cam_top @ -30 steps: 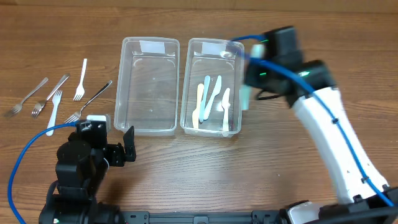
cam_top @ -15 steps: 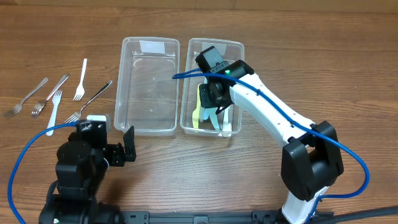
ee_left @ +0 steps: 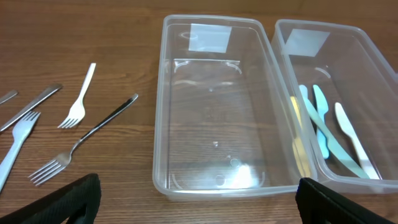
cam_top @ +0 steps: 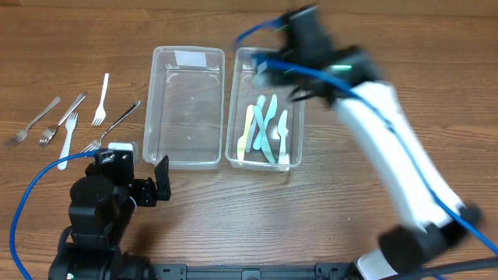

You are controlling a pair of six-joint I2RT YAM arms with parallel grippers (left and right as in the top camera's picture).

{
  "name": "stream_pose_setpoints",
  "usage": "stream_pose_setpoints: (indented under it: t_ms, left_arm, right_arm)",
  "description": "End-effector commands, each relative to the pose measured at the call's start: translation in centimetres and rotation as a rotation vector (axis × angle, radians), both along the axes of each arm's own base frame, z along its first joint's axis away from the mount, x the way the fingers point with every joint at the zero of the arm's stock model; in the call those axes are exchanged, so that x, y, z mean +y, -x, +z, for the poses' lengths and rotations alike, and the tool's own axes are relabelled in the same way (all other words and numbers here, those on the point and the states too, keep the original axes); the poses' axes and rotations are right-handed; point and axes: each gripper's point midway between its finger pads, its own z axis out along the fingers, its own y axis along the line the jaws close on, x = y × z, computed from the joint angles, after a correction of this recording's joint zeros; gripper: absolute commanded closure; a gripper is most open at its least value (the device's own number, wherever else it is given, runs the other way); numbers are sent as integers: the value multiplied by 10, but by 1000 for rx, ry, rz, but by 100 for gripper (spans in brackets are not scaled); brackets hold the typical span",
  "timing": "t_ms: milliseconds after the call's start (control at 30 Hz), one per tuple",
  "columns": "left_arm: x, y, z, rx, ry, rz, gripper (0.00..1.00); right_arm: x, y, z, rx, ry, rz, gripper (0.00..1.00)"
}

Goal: Pack container
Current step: 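Place the light-blue spoon into the right container, then retract the right arm and move the left gripper to the white fork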

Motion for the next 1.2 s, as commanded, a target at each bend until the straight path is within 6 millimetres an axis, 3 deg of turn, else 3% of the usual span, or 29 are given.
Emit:
stream_pose_setpoints:
  t_ms: [0,67,167,233,333,500,600,700,800,867,1000,1167]
  left_arm:
    - [2,6,30,-19,44,32,0]
    - [7,10,44,13,25,58,0]
    - [15,12,68,90,-53,64,0]
    - [20,9,82,163,-115,60,0]
    - [26,-3,99,234,-167,74,0]
    - [32,-39,105,309,-246,46,0]
    - [61,-73,88,386,-208,132,0]
    - [100,-103,73,432,-122,228,0]
    - [141,-143,53,436,-87,303,0]
    - [154,-167,31,449,-122,297,0]
    - [161,-199,-21,516,-143,225,0]
    - [165,-218,-97,639,-141,165,0]
  right_arm:
    - [-112,18,60,-89,-15,-245,0]
    - [-160,35,57,-37,-34,-365,0]
    - [-205,61,58,3,-109,-491,0]
    - [-224,83,53,26,-126,-576,0]
    - [-225,112,30,72,-123,-599,0]
    - [-209,141,-42,186,-137,-566,0]
    - [-205,154,-96,309,-124,-563,0]
    - [-204,160,-121,364,-117,-557,0]
    - [-201,158,-123,360,-125,-539,0]
    - [-201,159,-123,361,-124,-536,0]
    - [-201,159,-123,363,-121,-533,0]
    - [-201,159,-123,363,-118,-529,0]
